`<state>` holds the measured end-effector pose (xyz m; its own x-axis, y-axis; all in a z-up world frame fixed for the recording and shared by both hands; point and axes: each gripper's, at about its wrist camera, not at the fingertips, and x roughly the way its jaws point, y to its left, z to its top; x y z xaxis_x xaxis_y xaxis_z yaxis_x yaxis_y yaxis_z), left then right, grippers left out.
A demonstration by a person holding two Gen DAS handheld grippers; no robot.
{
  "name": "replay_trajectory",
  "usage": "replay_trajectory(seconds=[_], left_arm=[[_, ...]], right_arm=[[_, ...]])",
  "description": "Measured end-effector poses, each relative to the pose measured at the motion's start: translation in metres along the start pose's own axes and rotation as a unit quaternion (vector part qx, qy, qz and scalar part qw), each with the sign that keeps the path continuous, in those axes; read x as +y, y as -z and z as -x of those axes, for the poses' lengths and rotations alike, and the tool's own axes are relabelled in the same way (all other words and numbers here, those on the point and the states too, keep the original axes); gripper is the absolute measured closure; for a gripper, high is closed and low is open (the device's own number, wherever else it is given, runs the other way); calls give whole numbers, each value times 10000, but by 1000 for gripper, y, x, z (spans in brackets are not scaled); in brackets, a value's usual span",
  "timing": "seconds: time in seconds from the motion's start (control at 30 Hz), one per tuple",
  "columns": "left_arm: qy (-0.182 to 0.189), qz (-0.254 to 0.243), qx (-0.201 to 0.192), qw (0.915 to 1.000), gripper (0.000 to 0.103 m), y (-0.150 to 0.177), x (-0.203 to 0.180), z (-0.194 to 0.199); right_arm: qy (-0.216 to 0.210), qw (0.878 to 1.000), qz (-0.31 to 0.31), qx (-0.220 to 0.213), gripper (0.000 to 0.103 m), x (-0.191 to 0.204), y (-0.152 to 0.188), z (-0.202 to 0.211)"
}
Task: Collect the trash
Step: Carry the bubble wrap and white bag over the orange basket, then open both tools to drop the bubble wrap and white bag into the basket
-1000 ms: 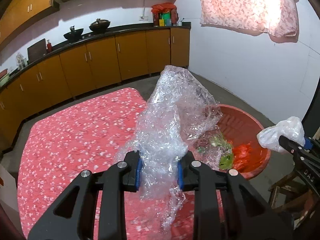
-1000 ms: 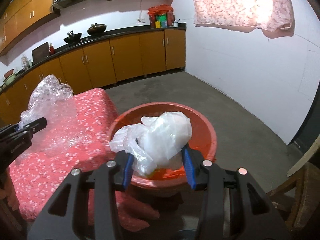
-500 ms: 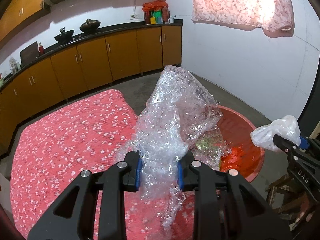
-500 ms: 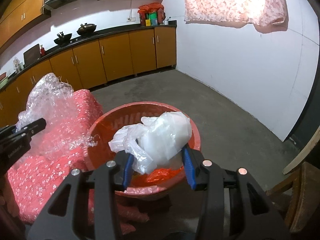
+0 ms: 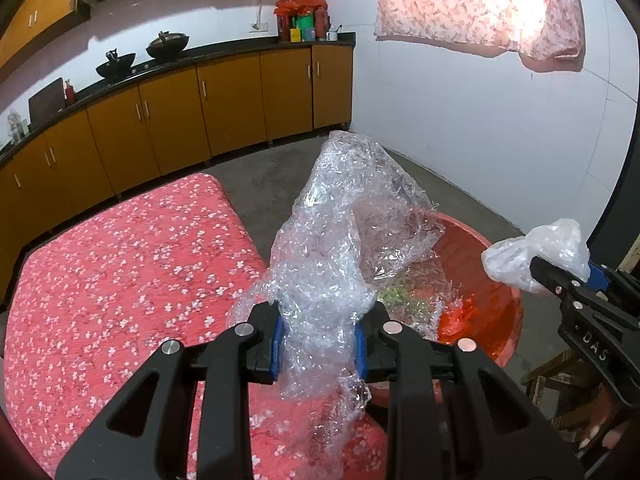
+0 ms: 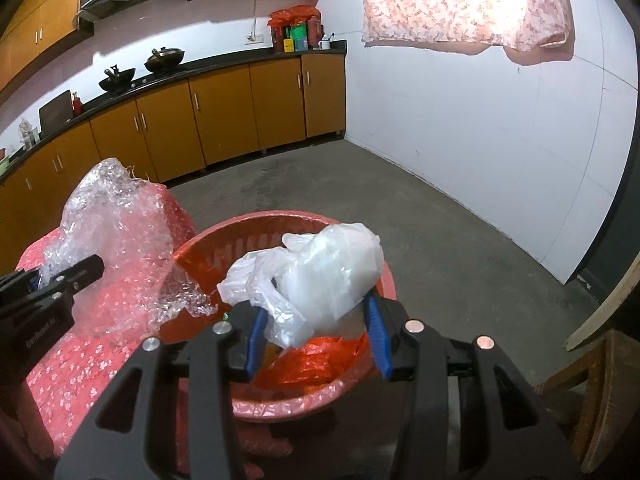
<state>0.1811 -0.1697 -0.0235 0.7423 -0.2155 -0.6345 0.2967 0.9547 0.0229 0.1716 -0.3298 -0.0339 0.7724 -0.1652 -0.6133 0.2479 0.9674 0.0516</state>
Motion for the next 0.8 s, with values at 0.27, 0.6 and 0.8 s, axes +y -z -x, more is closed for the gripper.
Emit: replay_trajectory(seconds=[0.27, 0.6, 0.8], left_arm=[[104, -7, 121, 9999, 76, -3, -8, -20], [388, -139, 204, 9989, 76, -7, -24, -39], [532, -165, 299, 9980, 70, -5, -25, -46]], right_arm=[[19, 9999, -166, -24, 61, -2, -5, -10], [-76, 9993, -358, -18, 60, -12, -15, -28], [-302, 9986, -428, -13, 57, -15, -17, -35]])
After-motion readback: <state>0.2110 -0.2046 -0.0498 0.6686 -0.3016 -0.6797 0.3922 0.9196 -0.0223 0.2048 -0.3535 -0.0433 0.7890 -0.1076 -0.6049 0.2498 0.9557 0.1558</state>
